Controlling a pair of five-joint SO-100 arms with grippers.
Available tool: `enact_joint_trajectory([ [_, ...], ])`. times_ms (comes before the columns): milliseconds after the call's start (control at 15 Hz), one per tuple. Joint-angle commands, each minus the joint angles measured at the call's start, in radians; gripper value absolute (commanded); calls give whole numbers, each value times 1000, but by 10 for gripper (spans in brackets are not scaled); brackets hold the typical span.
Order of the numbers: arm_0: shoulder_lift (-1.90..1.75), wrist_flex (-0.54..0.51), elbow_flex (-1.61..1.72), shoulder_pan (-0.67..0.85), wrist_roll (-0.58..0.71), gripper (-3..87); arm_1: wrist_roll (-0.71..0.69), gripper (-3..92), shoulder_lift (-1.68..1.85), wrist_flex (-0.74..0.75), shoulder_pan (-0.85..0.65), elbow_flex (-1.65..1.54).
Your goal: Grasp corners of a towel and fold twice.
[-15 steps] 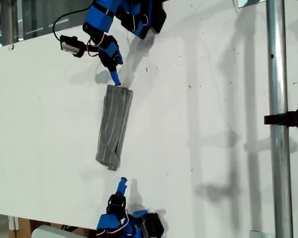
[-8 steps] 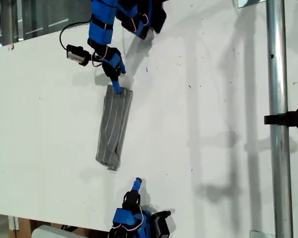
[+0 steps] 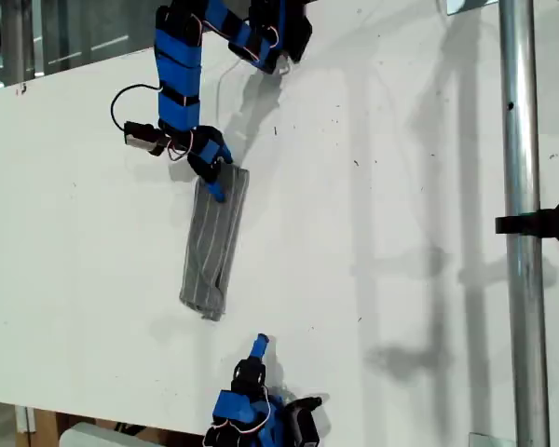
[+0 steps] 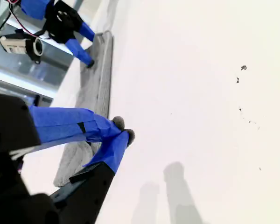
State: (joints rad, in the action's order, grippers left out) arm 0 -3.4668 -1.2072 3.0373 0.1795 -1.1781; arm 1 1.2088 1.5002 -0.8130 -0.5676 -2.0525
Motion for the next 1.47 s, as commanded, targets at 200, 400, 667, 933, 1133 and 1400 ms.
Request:
enact_joint_trajectory([
  [200,-6,20,-9,-26,-9,-29,-64,289,-91,115,-29,144],
  [400,-6,20,-9,-31,-8,-29,-69,-2,8,15,-40,63],
  [667,-6,32,20,-31,-5,-29,-63,-2,416,-385,46,-95],
  [933,-6,35,64,-31,-5,-29,64,-2,948,-730,132,-201],
  [1133,-6,35,74,-23,6,-28,51,-2,937,-584,144,-167],
  [1400,-6,29,77,-28,2,-28,5,-2,528,-244,167,52],
])
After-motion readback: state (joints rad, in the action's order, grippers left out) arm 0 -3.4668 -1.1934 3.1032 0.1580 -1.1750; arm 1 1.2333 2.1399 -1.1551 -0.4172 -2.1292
